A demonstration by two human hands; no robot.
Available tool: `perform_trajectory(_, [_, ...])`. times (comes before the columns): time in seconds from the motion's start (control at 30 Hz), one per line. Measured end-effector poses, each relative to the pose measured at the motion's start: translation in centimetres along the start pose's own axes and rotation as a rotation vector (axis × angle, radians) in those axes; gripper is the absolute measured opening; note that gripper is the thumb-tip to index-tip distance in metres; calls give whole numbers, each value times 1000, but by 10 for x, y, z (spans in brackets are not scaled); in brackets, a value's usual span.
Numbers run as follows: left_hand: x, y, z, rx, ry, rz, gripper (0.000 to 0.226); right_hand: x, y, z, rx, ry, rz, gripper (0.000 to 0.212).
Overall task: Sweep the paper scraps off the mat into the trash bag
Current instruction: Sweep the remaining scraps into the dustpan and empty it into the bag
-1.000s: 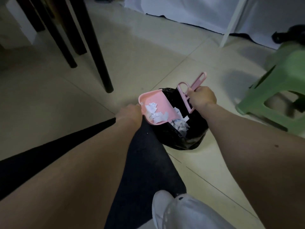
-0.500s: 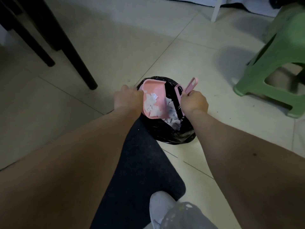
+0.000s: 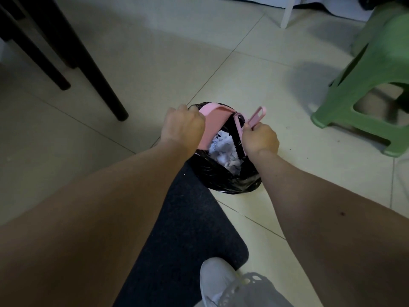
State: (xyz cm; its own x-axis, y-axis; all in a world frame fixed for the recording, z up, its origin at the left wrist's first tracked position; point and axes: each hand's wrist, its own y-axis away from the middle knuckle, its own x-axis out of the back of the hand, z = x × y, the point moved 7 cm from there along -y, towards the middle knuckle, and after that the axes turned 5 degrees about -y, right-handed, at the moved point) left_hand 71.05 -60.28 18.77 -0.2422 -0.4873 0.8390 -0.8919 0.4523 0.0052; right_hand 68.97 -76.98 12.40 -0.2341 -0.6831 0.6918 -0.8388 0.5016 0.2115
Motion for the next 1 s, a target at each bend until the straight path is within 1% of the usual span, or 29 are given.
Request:
perform_trajectory(0.07, [-8, 3, -8, 112, 133, -69, 25, 1, 1, -2, 14, -6, 33, 34])
perform_trajectory(0.1, [-18, 4, -13, 197, 261, -152, 22, 2, 2, -4, 30, -10, 54, 34])
perform_trajectory(0.13, [-33, 6, -18, 319, 478, -250, 21, 3, 4, -9, 57, -8, 81, 36])
perform_trajectory(0.17, [-51, 10, -22, 480, 786, -364, 23, 4, 7, -16, 97, 3, 117, 38])
perform_trajectory(0.2, [-65, 17, -19, 629, 1164, -494, 26, 5, 10, -26, 151, 25, 157, 40])
perform_trajectory(0.23, [-72, 24, -10, 741, 1490, -599, 29, 4, 14, -36, 218, 54, 198, 41])
perform_trajectory(0.27, [-72, 29, -2, 743, 1662, -675, 28, 3, 19, -48, 295, 82, 230, 39])
perform_trajectory(0.3, [-74, 33, 3, 704, 1686, -717, 25, -1, 25, -59, 377, 101, 240, 36])
perform_trajectory(0.37, [-75, 41, 11, 664, 1730, -744, 8, -12, 35, -80, 531, 149, 192, 31])
perform_trajectory(0.47, [-79, 45, 18, 693, 1954, -708, 26, -33, 47, -99, 696, 376, 94, 28])
perform_trajectory(0.57, [-83, 46, 23, 794, 2243, -642, 44, -49, 55, -104, 767, 589, 34, 29])
perform_trajectory(0.67, [-81, 46, 23, 802, 2384, -589, 63, -53, 63, -106, 827, 652, -7, 31])
perform_trajectory(0.77, [-74, 45, 24, 759, 2491, -577, 69, -58, 71, -113, 879, 685, -45, 29])
perform_trajectory(0.87, [-76, 48, 22, 729, 2567, -560, 64, -71, 71, -117, 852, 740, -87, 31])
perform_trajectory(0.93, [-79, 51, 20, 701, 2556, -546, 49, -78, 70, -115, 826, 780, -116, 34])
perform_trajectory(1.0, [-83, 54, 19, 704, 2497, -557, 37, -83, 68, -112, 817, 757, -170, 34])
